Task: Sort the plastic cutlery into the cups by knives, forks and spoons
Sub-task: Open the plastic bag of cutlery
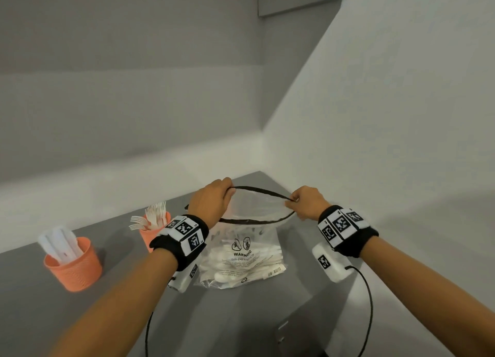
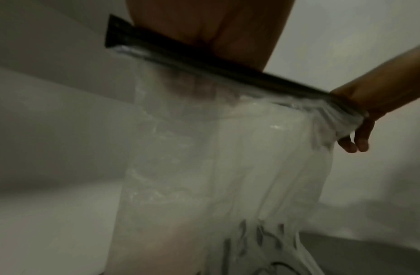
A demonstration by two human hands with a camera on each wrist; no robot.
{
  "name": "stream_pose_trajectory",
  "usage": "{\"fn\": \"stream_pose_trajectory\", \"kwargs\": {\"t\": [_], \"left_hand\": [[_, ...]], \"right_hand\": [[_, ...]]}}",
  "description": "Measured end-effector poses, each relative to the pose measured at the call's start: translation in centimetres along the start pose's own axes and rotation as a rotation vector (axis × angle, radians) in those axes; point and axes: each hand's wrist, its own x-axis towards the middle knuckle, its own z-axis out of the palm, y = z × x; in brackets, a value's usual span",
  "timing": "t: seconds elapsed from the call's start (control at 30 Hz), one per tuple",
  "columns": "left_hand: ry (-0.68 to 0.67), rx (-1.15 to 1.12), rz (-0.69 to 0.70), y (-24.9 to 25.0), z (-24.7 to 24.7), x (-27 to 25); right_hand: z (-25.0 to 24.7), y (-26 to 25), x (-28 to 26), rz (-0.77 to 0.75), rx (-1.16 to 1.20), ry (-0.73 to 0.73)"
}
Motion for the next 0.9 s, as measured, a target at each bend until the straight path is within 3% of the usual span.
{"fn": "stream_pose_trajectory", "kwargs": {"t": [0.07,0.17,0.23,0.3,0.37,0.43,0.5,0.57,0.63,0.73,0.83,0.9], "left_hand": [[-0.090,0.080,0.023,-0.5,0.5,-0.6],[-0.342,0.240,-0.100,-1.4,1.5,-1.6],[-0.464,0.314,-0.167,-1.7,2.7,-2.5],[-0.567,0.243,-0.254,-1.8,4.0,-3.2],[-0.596,0.024,-0.431,-2.4,4.6,-3.8],[-0.451,-0.315,-0.693,-3.4,4.8,-3.8],[-0.255,-0.783,-0.994,-3.7,4.6,-3.5],[-0.146,-1.115,-1.166,-4.0,4.3,-3.0],[-0.120,-1.367,-1.219,-4.0,4.3,-2.4],[-0.170,-1.435,-1.240,-3.4,4.4,-2.8],[-0.163,-1.475,-1.236,-3.6,5.1,-4.1],[-0.206,-1.253,-1.136,-4.3,5.9,-4.7]], "right_hand": [[0.1,-0.2,-0.1,0.096,0.420,-0.107],[0.2,-1.3,-0.4,0.204,1.115,-0.171],[0.7,-2.0,-0.4,0.273,1.439,-0.186],[1.4,-2.4,-0.3,0.349,1.607,-0.162],[2.0,-2.1,-0.3,0.387,1.659,-0.134],[2.4,-1.3,-0.5,0.387,1.581,-0.179],[2.9,-0.4,-1.1,0.328,1.348,-0.296],[3.5,0.2,-2.2,0.262,1.045,-0.446],[4.6,0.8,-2.9,0.201,0.740,-0.620],[5.8,1.6,-3.2,0.163,0.510,-0.727],[5.2,2.5,-3.3,0.212,0.846,-0.703],[4.7,2.9,-3.2,0.284,1.213,-0.609]]}}
